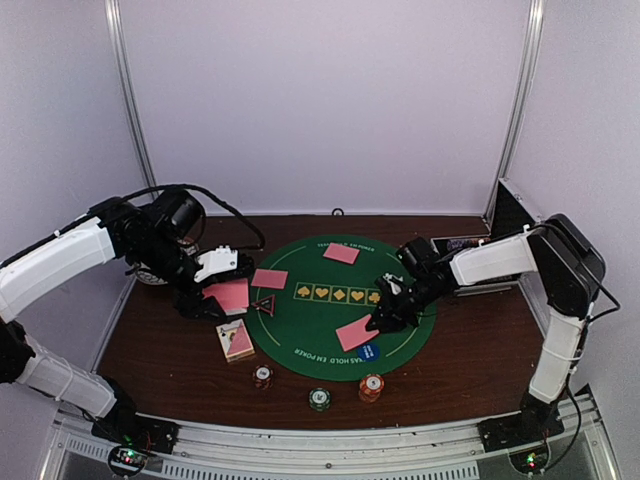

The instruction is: Distribute texas hold em gaming equipment

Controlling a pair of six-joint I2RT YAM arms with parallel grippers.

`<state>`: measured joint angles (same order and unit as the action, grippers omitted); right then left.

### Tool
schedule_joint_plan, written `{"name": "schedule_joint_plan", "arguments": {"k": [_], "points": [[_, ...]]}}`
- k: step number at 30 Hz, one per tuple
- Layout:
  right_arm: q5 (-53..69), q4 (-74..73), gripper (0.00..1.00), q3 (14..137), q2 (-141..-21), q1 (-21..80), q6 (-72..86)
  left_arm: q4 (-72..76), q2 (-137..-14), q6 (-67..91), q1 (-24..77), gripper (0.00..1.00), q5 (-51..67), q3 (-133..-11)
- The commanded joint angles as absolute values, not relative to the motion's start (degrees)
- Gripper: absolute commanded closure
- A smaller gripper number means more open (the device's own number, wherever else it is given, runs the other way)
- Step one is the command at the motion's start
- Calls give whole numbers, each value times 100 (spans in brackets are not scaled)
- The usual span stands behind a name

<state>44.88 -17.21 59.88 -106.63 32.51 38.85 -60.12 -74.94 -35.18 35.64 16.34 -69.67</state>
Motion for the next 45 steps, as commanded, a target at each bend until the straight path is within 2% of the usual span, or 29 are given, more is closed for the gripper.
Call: {"name": "schedule_joint_plan", "arguments": {"k": [1, 5, 14, 23, 26, 28, 32, 39, 45], "points": [[4372, -1672, 89, 6167, -10773, 3199, 3774, -5944, -7486, -3454, 3578, 100, 1767, -7188], [4434, -1421, 92, 6146, -10751, 3199, 3848, -5955, -7481, -3446, 3577, 100, 1758, -7196], [4516, -880, 90, 6244, -11026, 3221, 4097, -5961, -7473, -3436, 3576, 100, 1753, -7183], [4357, -1531, 87, 6410, -11089, 3226, 3658, -5995, -7440, -3463, 3576, 100, 1736, -7172], [4231, -1789, 79, 6442, -11049, 3226, 3473, -6002, -7453, -3452, 3575, 100, 1750, -7173], [4142, -1941, 64, 6475, -11021, 3225, 3378, -5999, -7453, -3447, 3577, 100, 1756, -7169], [3820, -2304, 41, 6587, -10780, 3226, 3175, -5995, -7437, -3445, 3575, 100, 1736, -7171], [2780, -3521, 24, 7007, -9949, 3401, 2783, -6088, -7512, -3410, 3577, 100, 1665, -7209], [1229, -4899, 13, 7459, -9135, 4418, 2472, -6108, -7548, -3393, 3577, 100, 1526, -7138]]}}
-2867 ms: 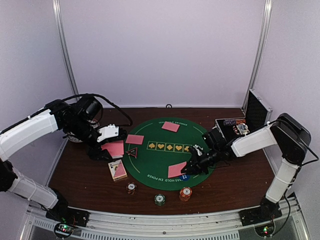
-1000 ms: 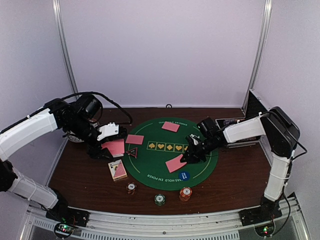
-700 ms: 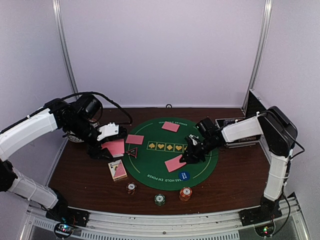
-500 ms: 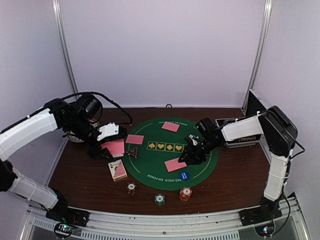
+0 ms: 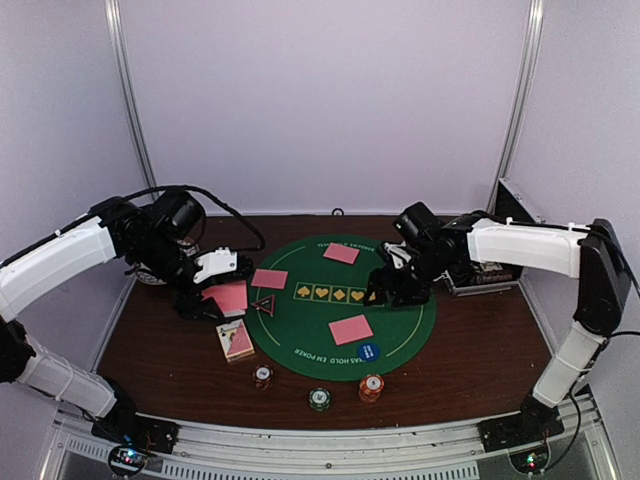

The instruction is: Distribute texas hold em gaming equipment

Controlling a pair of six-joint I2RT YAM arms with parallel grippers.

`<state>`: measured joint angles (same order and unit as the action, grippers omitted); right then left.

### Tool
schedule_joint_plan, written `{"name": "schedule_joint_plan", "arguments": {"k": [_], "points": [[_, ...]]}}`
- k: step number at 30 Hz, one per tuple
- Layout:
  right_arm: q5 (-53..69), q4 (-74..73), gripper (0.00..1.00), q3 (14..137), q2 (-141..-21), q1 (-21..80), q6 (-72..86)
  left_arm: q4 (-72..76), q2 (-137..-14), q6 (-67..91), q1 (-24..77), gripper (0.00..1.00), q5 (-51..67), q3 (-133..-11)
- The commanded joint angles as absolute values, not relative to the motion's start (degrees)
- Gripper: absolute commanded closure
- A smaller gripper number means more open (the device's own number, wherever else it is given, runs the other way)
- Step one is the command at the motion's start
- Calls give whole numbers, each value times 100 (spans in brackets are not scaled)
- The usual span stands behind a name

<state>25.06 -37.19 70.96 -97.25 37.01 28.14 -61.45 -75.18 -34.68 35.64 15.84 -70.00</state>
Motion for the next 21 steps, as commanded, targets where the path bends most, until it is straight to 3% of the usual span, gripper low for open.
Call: {"name": "schedule_joint_plan", "arguments": {"k": [1, 11, 21], "points": [[1046, -5119, 11, 7522, -9051, 4652, 2477, -6114, -7538, -3386, 3577, 100, 1525, -7118], [367, -6224, 3, 7682, -8870, 6400, 3085, -6165, -7498, -3393, 3577, 100, 1415, -7024], [671, -5911, 4, 7622, -9518, 6968, 3259, -6180, -7508, -3393, 3577, 100, 1429, -7004]]}}
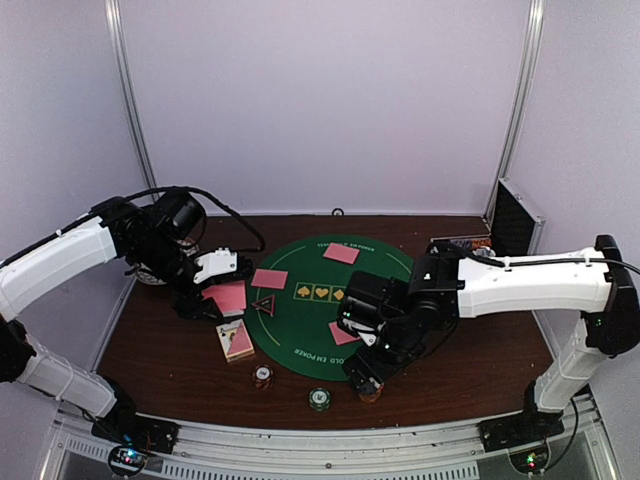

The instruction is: Distribute texas hold em gaming equipment

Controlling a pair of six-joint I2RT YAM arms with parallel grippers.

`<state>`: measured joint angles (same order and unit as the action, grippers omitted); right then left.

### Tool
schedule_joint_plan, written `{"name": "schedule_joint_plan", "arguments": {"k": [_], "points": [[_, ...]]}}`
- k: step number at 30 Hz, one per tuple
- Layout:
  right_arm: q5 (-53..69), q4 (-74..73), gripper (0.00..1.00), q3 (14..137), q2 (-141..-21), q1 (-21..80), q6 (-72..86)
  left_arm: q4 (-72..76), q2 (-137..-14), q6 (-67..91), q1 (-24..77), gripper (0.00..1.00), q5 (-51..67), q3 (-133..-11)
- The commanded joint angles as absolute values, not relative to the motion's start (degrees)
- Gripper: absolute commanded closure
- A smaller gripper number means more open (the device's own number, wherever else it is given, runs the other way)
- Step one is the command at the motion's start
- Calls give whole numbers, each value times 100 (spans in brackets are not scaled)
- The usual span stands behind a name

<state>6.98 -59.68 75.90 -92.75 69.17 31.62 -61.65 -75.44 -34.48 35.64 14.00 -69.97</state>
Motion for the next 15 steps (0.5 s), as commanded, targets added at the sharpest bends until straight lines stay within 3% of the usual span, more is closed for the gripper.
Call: {"name": "schedule_joint_plan", "arguments": {"k": [1, 15], "points": [[662, -5894, 5, 7632, -9588, 6969, 3242, -6189, -7505, -3393, 3577, 100, 1427, -7017], [677, -5697, 23, 7600, -10087, 6913, 3085, -6215, -7505, -3392, 3577, 100, 1440, -7083]]}}
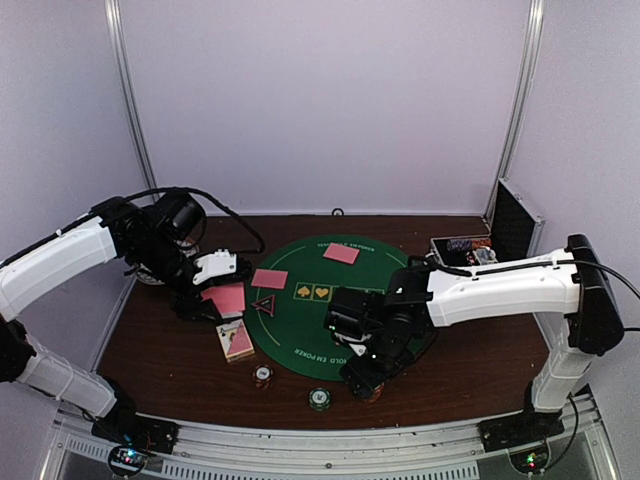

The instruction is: Distribute texas hold em gaming equipment

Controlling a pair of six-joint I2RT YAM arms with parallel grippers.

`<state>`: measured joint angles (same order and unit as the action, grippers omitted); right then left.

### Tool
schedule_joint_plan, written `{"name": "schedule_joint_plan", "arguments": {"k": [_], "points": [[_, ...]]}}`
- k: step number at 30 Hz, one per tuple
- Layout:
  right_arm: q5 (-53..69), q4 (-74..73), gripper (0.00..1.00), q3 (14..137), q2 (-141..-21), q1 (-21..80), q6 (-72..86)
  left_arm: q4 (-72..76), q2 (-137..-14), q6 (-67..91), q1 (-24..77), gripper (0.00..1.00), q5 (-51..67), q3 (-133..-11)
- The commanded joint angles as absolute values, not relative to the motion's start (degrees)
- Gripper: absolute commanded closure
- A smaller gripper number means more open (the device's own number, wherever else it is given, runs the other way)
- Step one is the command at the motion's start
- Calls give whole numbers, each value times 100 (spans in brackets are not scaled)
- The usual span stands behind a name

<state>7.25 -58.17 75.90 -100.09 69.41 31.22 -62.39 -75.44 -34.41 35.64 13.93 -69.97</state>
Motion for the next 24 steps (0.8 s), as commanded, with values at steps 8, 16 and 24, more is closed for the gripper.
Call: {"name": "schedule_joint_plan", "arguments": {"k": [8, 16, 24], "points": [[636, -5598, 28, 7508, -10164, 6878, 3066, -6216, -7516, -3372, 3577, 100, 1447, -7127], [477, -5598, 30, 7460, -10230, 6823, 2989, -6219, -7506, -3364, 3576, 100, 1447, -7136], [419, -5590, 34, 7481, -10290, 6803, 2924, -6217, -7521, -3351, 3577, 100, 1452, -7133]]}}
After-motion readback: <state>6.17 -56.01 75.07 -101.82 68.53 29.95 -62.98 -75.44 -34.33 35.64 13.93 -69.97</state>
